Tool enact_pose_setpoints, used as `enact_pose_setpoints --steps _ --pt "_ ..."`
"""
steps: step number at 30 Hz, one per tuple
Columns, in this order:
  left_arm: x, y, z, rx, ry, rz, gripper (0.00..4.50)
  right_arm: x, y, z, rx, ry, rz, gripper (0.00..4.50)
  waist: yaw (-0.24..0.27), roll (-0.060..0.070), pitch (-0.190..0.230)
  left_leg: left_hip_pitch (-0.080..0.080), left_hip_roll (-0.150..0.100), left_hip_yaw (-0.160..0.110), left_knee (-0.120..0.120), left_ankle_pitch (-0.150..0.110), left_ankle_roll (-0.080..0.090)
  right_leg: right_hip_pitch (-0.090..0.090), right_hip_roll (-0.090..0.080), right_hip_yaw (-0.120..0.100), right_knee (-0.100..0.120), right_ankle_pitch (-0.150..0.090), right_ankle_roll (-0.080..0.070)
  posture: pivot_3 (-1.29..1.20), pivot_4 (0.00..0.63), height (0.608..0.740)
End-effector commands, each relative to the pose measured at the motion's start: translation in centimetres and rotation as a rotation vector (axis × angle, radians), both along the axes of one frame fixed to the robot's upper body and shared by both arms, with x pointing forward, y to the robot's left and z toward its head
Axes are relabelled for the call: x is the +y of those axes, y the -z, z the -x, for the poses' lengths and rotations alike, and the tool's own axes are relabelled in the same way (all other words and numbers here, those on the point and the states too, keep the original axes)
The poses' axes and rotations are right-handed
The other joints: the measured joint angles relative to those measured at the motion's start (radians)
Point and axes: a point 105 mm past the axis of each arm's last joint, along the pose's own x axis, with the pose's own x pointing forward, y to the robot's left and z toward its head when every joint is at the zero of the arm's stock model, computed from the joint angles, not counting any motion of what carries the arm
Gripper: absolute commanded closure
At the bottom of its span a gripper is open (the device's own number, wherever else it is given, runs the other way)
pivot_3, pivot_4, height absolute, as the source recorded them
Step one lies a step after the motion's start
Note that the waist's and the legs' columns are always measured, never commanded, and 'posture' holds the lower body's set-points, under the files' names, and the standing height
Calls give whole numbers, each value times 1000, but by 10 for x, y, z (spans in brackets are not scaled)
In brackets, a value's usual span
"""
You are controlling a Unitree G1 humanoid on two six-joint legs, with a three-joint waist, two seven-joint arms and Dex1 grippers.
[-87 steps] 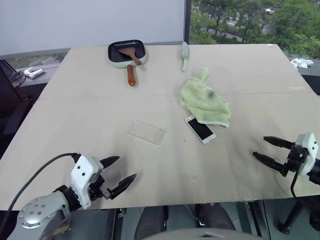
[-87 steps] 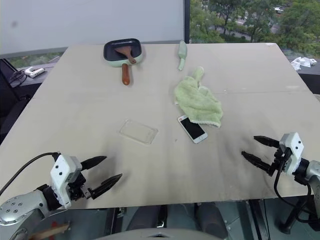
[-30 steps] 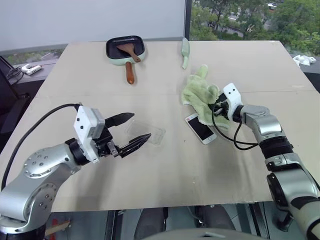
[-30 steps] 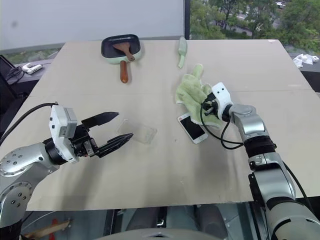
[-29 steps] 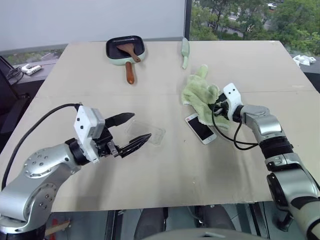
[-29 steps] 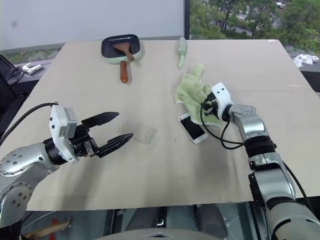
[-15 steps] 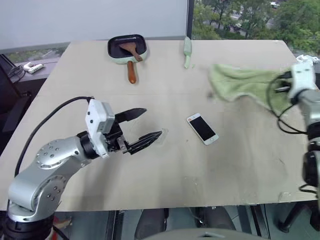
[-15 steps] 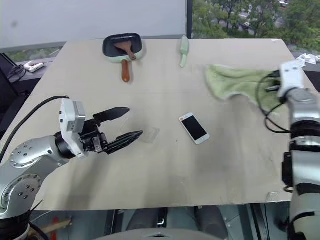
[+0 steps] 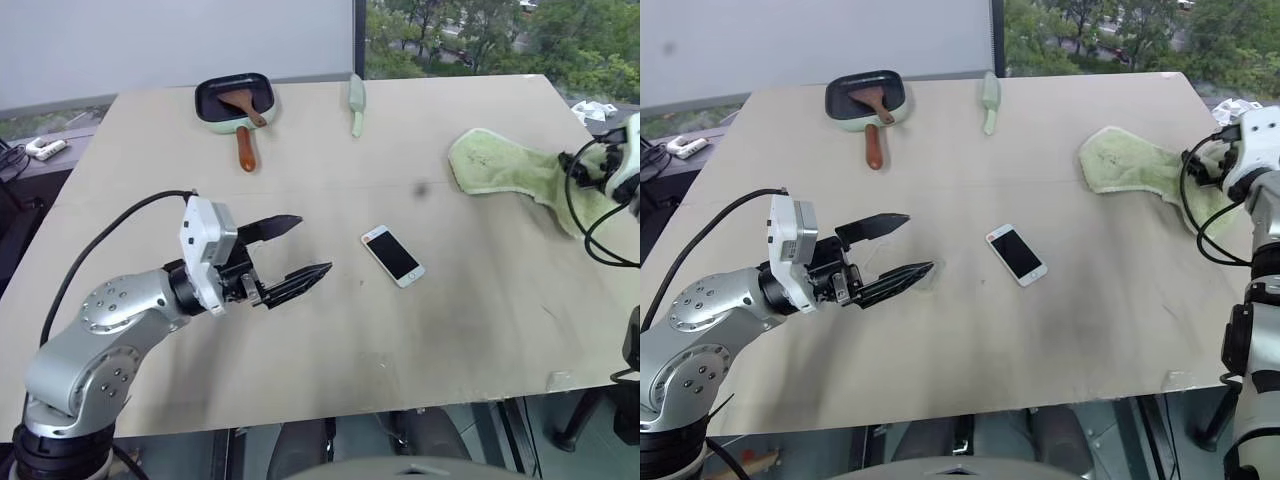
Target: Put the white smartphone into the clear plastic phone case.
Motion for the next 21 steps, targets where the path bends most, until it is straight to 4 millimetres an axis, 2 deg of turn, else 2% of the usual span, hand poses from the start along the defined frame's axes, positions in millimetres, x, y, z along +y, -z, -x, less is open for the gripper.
enact_pose_setpoints --steps 1,4,5,7,10,11,13,14,16,17,18,20,21 --pt "3 -3 1 -37 -11 -16 0 24 -46 10 -155 -186 11 66 1 0 0 0 0 0 0 0 0 0 0 0 0 0 0 0 150 740" --pt "6 2 1 -36 -25 -39 0 57 -30 19 -81 -374 39 66 5 0 0 -1 2 -2 0 0 0 0 0 -3 -1 0 0 0 150 740" --pt "7 3 1 -38 -30 -46 0 57 -23 21 -56 -367 92 66 7 0 0 -1 3 -2 0 0 0 0 0 -3 -1 0 0 0 150 740" --pt "8 3 1 -42 -39 -47 0 26 -15 17 -27 -172 178 66 12 0 0 -2 3 -3 0 0 0 0 0 -5 -1 0 0 0 150 740" --pt "9 3 1 -44 -48 -47 0 -35 -18 23 8 145 240 66 27 2 2 -2 -1 -2 0 0 0 0 -2 -4 0 0 0 0 150 740" --pt "9 3 1 -44 -50 -49 0 -48 -23 27 0 215 241 66 30 4 2 -2 -3 -2 1 0 0 0 -2 -3 0 0 0 0 150 740" --pt "10 4 2 -44 -53 -51 0 -61 -30 29 -20 285 217 66 28 4 3 -2 -6 -2 1 1 -1 0 -4 -3 -1 0 0 0 150 740" --pt "11 4 2 -42 -56 -51 0 -62 -34 29 -38 287 175 66 27 4 3 -2 -6 -1 1 3 -4 0 -4 -2 -1 0 0 0 150 740" --pt "12 5 2 -40 -59 -52 0 -16 -43 21 -83 -30 18 66 16 4 3 -2 -5 -1 1 3 -4 0 -2 -1 -1 0 0 0 150 740" --pt "12 6 2 -39 -60 -52 0 0 -44 23 -77 -141 20 66 8 4 3 -1 -5 -2 1 3 -4 0 -1 0 -1 0 0 0 150 740" --pt "12 6 1 -38 -62 -51 0 -8 -43 22 -67 -80 94 66 1 4 3 -1 -4 -2 1 2 -2 0 0 0 -1 0 0 0 150 740" --pt "12 8 0 -35 -67 -50 0 -29 -57 25 -149 47 28 66 2 4 3 0 -3 -3 1 0 0 0 0 -1 1 0 0 0 150 740" --pt "12 8 0 -34 -68 -50 0 -25 -60 25 -168 12 -30 66 4 4 3 -1 -3 -3 1 0 0 0 -1 -2 1 0 0 0 150 740"
